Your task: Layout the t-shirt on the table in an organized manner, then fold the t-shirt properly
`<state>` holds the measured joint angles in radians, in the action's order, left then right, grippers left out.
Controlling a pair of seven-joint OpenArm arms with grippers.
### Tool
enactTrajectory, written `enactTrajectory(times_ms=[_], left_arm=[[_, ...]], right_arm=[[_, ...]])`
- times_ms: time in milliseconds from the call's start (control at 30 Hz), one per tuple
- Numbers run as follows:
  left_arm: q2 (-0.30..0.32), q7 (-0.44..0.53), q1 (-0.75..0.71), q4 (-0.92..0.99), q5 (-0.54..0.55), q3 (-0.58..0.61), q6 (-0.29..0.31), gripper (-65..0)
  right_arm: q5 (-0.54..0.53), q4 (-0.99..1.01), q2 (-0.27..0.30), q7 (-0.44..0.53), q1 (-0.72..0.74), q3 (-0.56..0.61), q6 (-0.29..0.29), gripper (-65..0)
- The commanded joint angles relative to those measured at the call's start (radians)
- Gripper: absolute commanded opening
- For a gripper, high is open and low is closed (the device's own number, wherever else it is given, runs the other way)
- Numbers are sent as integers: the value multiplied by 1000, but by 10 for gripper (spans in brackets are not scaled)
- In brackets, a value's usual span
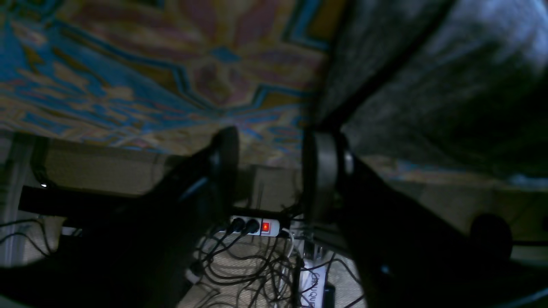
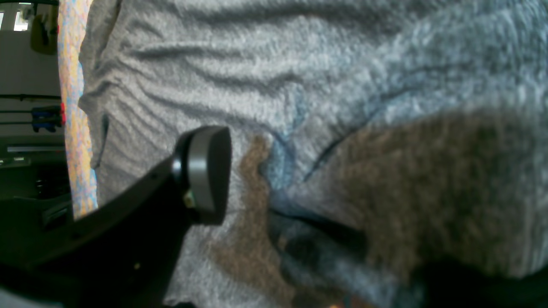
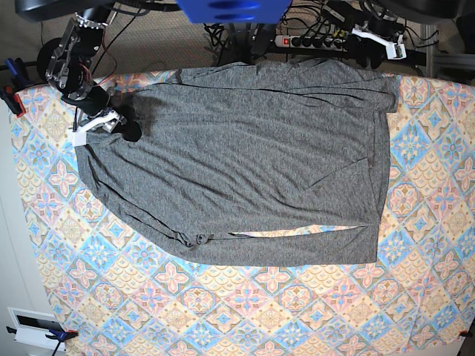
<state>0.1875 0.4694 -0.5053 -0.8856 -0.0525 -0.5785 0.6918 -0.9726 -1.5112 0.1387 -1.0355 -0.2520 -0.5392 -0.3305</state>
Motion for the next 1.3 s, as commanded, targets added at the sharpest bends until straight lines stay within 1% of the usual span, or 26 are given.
enactTrajectory(times_ms=[0,167,300,433,567,833,1100,1200,1267], left_arm=[[13,22,-19,-28,-4,7,6,-394],[11,25,-56,-80,-105,124,6,-400],[10,27,-59,-94,-132,154,6,-400],[10,25,-62,-103,-132,154,6,-400],[13,24,-62,-103,-131,153,6,-400],[14,27,-75,-103,-125,153,6,-400],[10,27,-66,-103,-117,151,6,-400],[10,27,-48,-103,-70,151,6,-404],[10,27,-48,-105,-33,151,6,-445]], right_arm=[[33,-9,11,-1,1,-5,12,-305],[33,-9,11,-1,1,-5,12,-305],[34,-9,11,-1,1,-5,12,-305],[34,-9,11,-1,4,-6,12,-305],[34,-4,11,-1,49,-5,12,-305],[34,70,11,-1,53,-3,12,-305],[34,73,11,-1,53,-3,12,-305],[34,73,11,-1,53,-3,12,-305],[34,73,11,-1,53,-3,12,-305]])
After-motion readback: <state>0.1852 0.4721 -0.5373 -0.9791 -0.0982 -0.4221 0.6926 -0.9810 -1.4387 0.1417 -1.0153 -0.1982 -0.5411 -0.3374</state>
